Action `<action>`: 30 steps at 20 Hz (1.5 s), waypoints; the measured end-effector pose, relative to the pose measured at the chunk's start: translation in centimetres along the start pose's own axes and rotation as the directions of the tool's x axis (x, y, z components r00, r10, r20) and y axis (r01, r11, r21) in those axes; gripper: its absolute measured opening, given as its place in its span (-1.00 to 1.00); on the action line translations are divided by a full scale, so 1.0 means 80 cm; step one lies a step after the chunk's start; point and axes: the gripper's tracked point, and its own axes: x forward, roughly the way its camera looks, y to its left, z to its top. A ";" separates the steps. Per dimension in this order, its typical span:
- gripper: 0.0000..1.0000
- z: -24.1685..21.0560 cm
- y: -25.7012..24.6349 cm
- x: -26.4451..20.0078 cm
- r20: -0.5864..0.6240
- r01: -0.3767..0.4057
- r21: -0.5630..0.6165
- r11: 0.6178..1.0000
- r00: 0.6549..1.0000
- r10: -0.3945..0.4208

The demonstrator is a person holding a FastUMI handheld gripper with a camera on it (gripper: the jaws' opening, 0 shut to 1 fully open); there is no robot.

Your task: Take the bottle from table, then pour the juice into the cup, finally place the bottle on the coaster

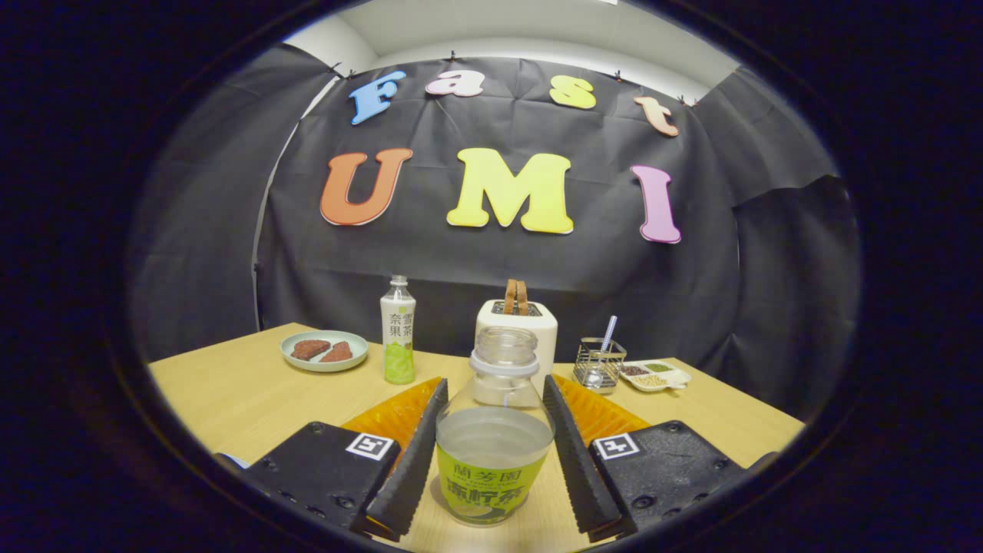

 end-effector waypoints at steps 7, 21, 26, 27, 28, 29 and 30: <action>0.60 -0.005 0.010 0.022 0.026 -0.006 -0.041 0.999 1.000 0.007; 1.00 0.037 -0.005 -0.066 0.022 -0.027 0.031 0.999 0.999 0.026; 1.00 0.079 -0.009 -0.152 0.039 -0.013 0.020 1.000 0.999 0.012; 1.00 0.087 -0.014 -0.172 0.040 0.001 0.019 1.000 0.999 -0.002; 1.00 0.094 -0.018 -0.191 0.038 0.013 0.028 1.000 0.999 -0.014; 1.00 0.100 -0.022 -0.211 0.032 0.026 0.051 0.998 0.999 -0.028; 1.00 0.102 -0.027 -0.232 0.015 0.033 0.077 0.996 0.999 -0.034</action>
